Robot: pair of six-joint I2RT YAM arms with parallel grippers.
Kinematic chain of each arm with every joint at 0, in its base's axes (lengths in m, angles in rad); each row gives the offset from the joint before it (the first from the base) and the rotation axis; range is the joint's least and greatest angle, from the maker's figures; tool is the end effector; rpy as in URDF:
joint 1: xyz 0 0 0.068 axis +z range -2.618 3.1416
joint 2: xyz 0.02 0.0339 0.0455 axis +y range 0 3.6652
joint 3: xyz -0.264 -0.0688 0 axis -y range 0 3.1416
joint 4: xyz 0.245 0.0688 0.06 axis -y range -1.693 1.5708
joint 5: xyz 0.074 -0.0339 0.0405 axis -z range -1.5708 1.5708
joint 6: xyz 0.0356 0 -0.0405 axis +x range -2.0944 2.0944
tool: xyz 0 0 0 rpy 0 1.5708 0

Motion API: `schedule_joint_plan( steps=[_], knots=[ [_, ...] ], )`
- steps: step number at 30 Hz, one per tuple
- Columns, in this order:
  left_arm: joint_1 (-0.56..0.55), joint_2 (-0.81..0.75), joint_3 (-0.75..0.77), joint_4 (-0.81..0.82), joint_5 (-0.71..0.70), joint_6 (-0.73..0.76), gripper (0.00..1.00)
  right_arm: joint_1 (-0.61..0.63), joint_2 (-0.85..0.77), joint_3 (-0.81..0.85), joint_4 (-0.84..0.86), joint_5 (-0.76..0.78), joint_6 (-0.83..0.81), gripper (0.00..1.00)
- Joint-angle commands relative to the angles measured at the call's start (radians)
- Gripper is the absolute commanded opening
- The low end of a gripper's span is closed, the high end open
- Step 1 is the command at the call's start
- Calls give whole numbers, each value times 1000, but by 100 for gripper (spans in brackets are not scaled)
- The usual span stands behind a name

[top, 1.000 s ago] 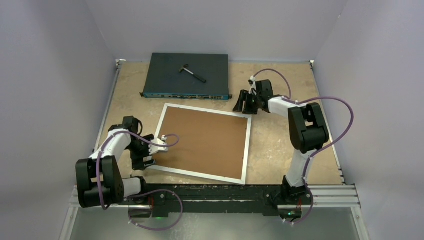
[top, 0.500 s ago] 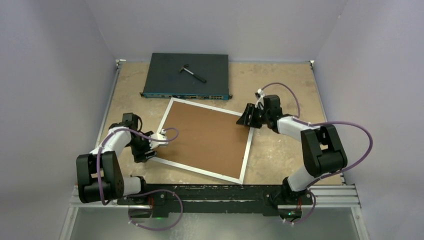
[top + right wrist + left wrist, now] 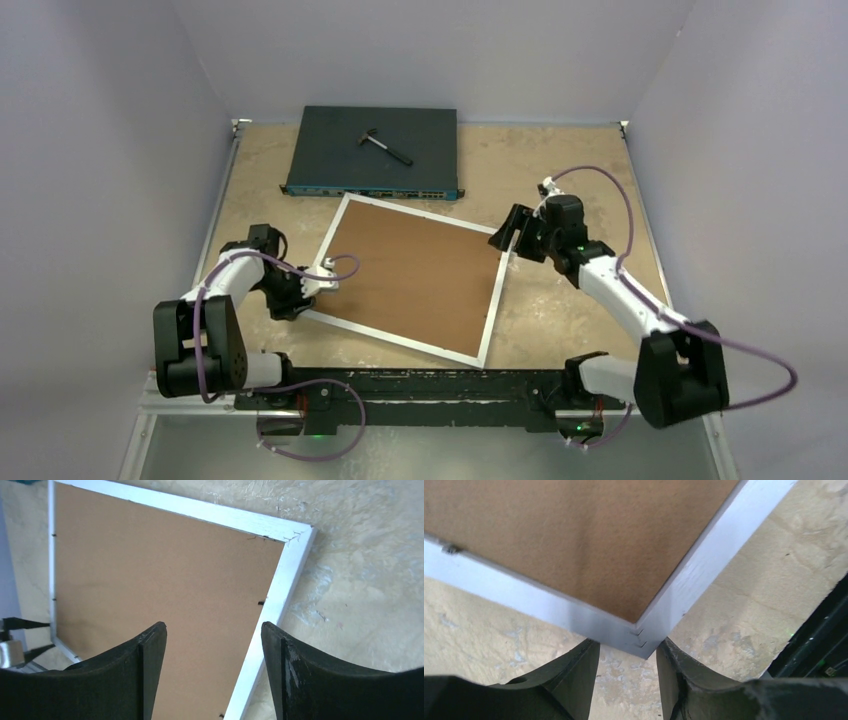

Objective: Put the photo into the frame

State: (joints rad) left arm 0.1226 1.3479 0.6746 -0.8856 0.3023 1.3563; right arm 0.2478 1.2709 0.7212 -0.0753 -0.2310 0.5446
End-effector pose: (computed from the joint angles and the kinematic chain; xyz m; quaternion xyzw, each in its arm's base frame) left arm 0.1917 0.0129 0.1571 0.5726 0.8059 -0.1073 0.1058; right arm 0.2601 0.0742 0.2253 0.0788 0.8824 0.2692 0.3778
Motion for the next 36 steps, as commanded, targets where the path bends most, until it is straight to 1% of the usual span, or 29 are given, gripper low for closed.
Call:
schedule_joint_plan(
  steps=[1,4,6,8,11,13,14,15,17,18,20,23,27,30,31,32,34,36],
  knots=[
    [-65,20,-30,-20,216,-15,42,1,-131,-76,-112,74,93,72],
    [-112,17,-20,-11,245,-71,41,7,-202,-143,-110,15,152,71],
    [-135,22,-5,-20,245,-83,40,41,-252,-185,-117,6,190,69],
    [-141,26,6,-36,252,-75,40,107,-282,-203,-124,16,222,68],
    [-166,34,42,-76,266,-61,40,218,-261,-180,-198,60,247,67],
    [-190,40,66,-100,287,-70,38,284,-267,-155,-253,85,270,63],
    [-201,42,74,-104,295,-75,38,309,-281,-148,-277,90,281,60],
    [-216,44,78,-102,298,-84,37,331,-299,-142,-292,89,296,55],
    [-237,48,80,-87,302,-107,36,367,-323,-156,-287,21,319,39],
    [-242,52,80,-77,303,-118,36,392,-323,-172,-280,-17,332,34],
    [-247,63,87,-61,304,-133,35,478,-306,-188,-283,-34,360,28],
    [-249,75,110,-63,306,-138,34,639,-285,-193,-297,-2,423,26],
    [-246,79,162,-108,308,-128,35,770,-261,-216,-250,-26,464,25],
    [-242,90,213,-140,296,-122,37,808,-222,-231,-223,-21,479,26],
    [-235,94,232,-141,286,-123,39,810,-203,-237,-221,-6,486,27],
    [-227,97,253,-139,276,-123,42,810,-181,-236,-229,24,493,28],
    [-196,107,318,-140,270,-126,52,809,-140,-224,-269,105,511,29],
    [-165,126,373,-120,259,-133,57,809,-131,-219,-317,164,570,29]
  ],
)
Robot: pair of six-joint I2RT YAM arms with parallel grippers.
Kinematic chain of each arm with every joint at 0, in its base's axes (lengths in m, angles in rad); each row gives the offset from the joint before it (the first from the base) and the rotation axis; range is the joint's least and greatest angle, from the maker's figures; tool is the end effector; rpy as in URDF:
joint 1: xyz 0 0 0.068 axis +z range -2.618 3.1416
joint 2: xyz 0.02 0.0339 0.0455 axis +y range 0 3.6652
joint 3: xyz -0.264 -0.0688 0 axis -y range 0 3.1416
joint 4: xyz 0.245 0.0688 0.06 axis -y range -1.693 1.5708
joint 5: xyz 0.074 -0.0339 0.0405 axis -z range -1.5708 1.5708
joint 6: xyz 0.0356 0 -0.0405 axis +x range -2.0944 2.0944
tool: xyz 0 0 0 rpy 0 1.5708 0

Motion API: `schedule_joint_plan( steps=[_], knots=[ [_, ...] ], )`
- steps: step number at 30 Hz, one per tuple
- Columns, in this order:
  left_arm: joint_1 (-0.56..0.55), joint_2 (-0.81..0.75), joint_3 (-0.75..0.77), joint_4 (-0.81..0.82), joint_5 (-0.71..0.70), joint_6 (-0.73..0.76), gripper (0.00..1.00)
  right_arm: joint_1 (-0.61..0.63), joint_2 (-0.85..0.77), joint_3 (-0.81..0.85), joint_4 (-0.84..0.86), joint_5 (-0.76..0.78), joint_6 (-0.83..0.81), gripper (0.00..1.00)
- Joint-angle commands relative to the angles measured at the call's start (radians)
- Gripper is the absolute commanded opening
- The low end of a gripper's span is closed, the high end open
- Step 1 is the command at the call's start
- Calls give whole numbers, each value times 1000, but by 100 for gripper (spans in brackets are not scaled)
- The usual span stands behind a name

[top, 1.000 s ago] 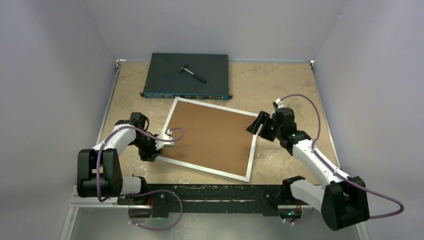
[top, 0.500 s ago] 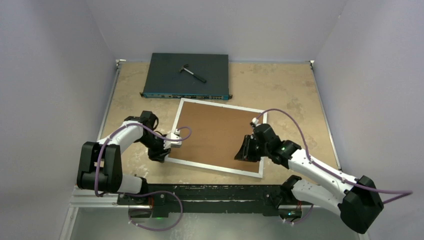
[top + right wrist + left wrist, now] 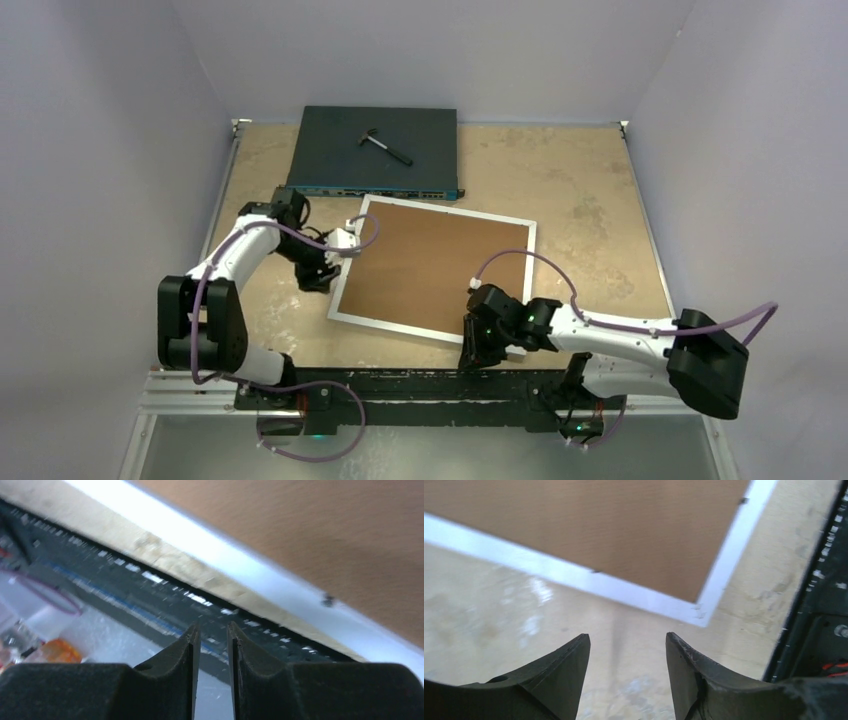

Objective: Put the photo into the frame

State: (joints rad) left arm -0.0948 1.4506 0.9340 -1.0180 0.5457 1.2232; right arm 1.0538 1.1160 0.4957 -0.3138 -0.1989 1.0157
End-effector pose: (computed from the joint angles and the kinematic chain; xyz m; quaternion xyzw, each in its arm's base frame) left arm 0.2320 -0.0406 0.2024 0.5934 0.7582 -0.2184 0.1588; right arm 0.0942 0.1800 0.1695 -0.0491 0.9443 0.3159 0.0780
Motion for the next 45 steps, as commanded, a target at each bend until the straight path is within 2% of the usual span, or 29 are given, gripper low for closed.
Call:
schedule_joint_plan(
  steps=[1,5,8,13,16,18,22,26,30,34,37,40,45],
  knots=[
    [63,34,125,61,-1,-28,57,2,2,4,-89,184,136,29],
    [70,80,35,472,-163,-209,53,-23,-89,0,-152,314,246,30],
    [13,140,6,566,-203,-250,51,-75,-158,-25,-190,355,290,32],
    [-78,159,-40,559,-194,-222,50,-171,-213,-41,-212,402,284,34],
    [-99,166,-50,546,-201,-219,49,-175,-195,-20,-200,370,248,32],
    [-102,159,-64,541,-200,-210,48,-174,-182,4,-163,349,184,25],
    [-102,145,-91,548,-215,-208,48,-158,-185,15,-48,208,46,11],
    [-101,145,-98,544,-222,-216,47,-150,-76,2,-46,85,-49,1],
    [-100,137,-92,538,-212,-224,46,-138,-10,-25,-6,38,-73,0],
    [-100,135,-86,526,-208,-229,45,-137,59,3,-73,140,-77,0],
    [-100,128,-84,515,-202,-228,45,-137,62,20,-163,291,-22,0],
    [-100,107,-81,483,-177,-217,45,-138,11,34,-275,422,123,0],
    [-119,85,-85,414,-82,-166,47,-163,-153,-14,-246,562,358,1]
  ],
)
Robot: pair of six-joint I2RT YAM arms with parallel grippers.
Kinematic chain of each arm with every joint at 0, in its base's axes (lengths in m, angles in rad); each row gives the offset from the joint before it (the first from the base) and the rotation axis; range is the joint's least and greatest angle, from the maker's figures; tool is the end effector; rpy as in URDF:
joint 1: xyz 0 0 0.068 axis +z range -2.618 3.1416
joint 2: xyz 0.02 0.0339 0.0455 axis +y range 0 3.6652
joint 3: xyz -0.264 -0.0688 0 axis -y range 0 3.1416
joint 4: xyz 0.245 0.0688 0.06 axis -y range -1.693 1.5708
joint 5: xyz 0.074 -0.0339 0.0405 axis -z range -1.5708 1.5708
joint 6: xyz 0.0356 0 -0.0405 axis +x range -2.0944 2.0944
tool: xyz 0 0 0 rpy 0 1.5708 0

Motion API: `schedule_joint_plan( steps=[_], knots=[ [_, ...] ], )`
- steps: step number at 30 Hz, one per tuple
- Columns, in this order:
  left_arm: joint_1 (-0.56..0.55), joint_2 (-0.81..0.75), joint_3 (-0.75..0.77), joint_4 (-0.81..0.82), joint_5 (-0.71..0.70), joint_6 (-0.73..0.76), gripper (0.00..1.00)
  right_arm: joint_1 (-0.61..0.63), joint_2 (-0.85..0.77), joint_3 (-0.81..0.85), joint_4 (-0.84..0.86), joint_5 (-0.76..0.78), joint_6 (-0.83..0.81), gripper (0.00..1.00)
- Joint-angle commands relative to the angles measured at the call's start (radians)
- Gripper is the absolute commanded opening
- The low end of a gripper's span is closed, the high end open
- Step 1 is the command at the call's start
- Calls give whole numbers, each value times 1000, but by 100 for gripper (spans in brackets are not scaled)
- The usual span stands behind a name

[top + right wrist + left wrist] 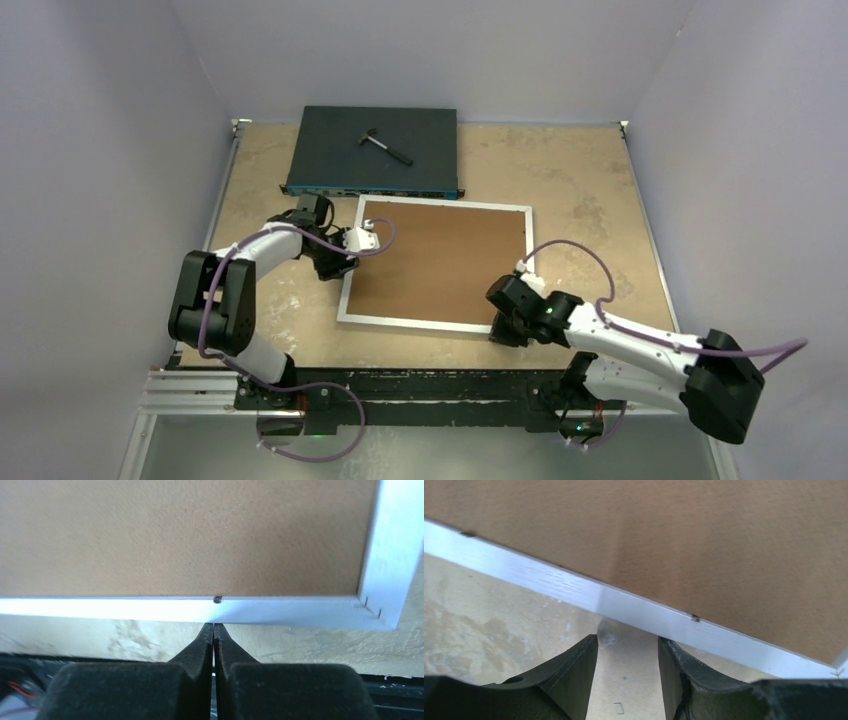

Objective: Put the photo into the frame

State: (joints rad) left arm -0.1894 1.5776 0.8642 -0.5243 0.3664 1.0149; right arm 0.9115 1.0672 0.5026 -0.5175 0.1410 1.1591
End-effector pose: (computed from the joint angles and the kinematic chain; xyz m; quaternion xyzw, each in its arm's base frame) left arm 0.2739 -0.0655 0.1612 0.5741 0.7820 -0.0992 0.2214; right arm 0.1160 0.1416 0.1679 0.1364 0.9584 0.1727 0.1819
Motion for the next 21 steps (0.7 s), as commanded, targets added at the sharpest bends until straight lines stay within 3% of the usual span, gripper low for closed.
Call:
schedule_joint_plan(
  steps=[1,8,13,18,21],
  knots=[
    [-50,-40,-20,-93,99,52,47,-22,-128,-36,-20,237,262,2],
    [-236,-10,-13,-134,116,42,52,-136,-104,-39,38,322,256,7],
    [-324,1,54,-300,204,54,60,-273,-131,-1,45,365,142,11],
    [-323,-3,180,-488,222,129,65,-376,-181,78,-12,333,44,10],
    [-225,-14,273,-348,183,66,64,-376,-208,82,-12,219,23,8]
  ],
)
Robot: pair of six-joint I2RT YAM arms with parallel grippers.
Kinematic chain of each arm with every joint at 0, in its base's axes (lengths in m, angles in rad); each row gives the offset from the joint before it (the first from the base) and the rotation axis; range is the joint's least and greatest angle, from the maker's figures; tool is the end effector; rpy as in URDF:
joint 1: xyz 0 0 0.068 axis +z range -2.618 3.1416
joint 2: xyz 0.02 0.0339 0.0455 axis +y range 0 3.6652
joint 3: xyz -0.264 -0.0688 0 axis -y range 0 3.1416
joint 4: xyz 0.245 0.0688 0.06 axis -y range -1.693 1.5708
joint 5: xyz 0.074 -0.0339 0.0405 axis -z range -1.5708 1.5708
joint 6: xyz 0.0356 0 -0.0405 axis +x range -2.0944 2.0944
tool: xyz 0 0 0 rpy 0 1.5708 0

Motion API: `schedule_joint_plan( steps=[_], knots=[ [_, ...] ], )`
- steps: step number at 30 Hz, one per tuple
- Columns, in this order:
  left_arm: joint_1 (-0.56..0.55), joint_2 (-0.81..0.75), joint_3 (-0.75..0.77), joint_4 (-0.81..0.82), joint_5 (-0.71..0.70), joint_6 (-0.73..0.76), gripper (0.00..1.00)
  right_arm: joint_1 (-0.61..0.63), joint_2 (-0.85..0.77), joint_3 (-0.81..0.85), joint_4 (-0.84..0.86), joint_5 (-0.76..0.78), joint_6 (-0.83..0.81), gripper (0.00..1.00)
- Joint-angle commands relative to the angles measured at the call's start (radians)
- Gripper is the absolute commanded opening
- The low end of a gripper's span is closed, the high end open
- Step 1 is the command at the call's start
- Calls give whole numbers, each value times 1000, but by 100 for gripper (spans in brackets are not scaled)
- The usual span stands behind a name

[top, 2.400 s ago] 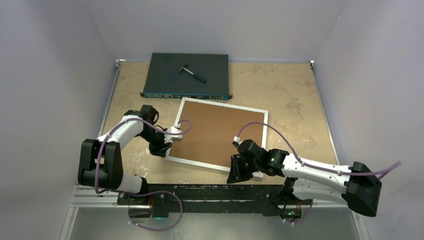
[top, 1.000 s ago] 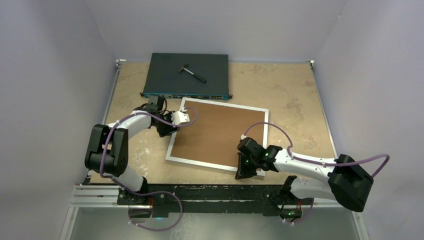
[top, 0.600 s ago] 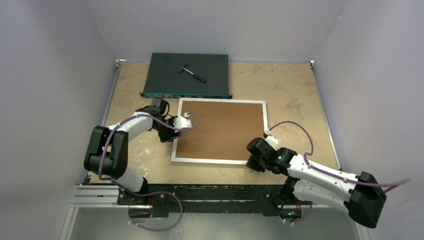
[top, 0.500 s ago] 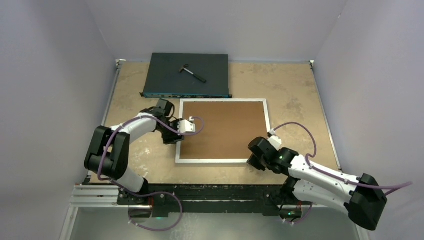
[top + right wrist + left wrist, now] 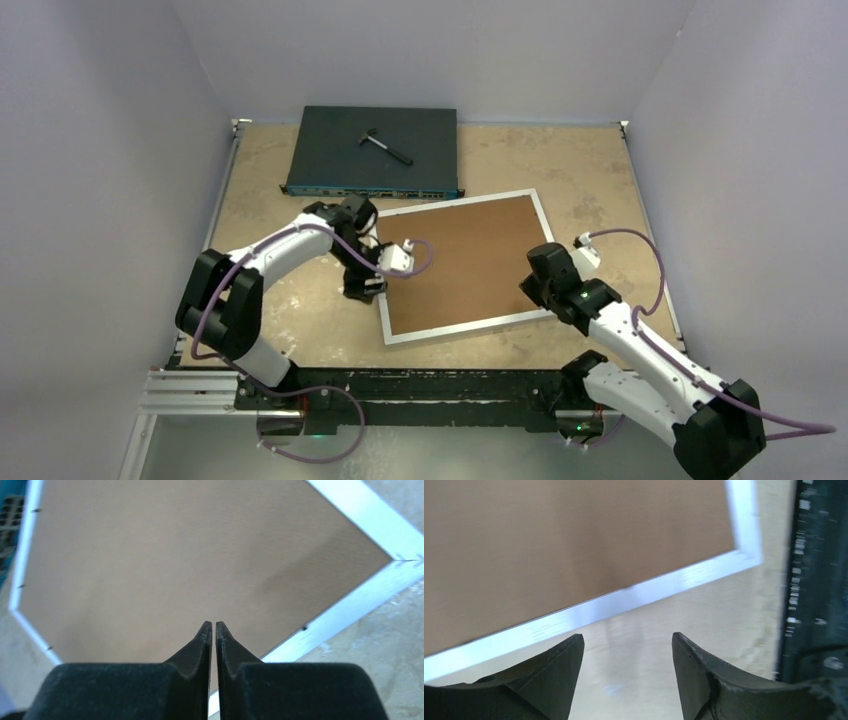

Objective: Put the photo into the frame

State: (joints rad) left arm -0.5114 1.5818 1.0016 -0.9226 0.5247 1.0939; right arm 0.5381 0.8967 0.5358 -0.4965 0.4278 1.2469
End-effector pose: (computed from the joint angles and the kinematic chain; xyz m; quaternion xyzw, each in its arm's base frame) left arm 0.2248 -0.1466 0.1888 0.7003 0.6643 -0.2389 0.1059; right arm 0.1580 0.0771 0.2089 0.3873 0.8331 0.1409 0.3690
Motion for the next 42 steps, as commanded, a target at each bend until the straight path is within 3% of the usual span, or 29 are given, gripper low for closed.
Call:
schedule_joint_plan(
  steps=[1,6,12,18,23,26,34,39,42],
  knots=[
    [139,-11,164,163,10,-92,63,-3,-40,28,-17,-136,-76,6],
    [195,105,261,556,-192,-296,56,2,1,-109,22,-388,-126,0],
    [197,244,310,766,-312,-400,52,2,12,-68,-77,-411,-199,0],
    [196,301,275,844,-326,-436,48,2,52,-69,-96,-444,-237,0],
    [195,306,232,872,-331,-427,48,2,3,108,-6,-508,-348,0],
    [195,312,213,881,-336,-419,47,3,64,150,-17,-587,-446,0],
    [195,323,176,890,-328,-425,47,62,148,9,-113,-686,-470,0],
    [195,325,164,894,-335,-423,47,106,220,12,-121,-618,-477,0],
    [195,329,165,885,-335,-419,47,110,240,36,-130,-464,-416,0]
  ],
)
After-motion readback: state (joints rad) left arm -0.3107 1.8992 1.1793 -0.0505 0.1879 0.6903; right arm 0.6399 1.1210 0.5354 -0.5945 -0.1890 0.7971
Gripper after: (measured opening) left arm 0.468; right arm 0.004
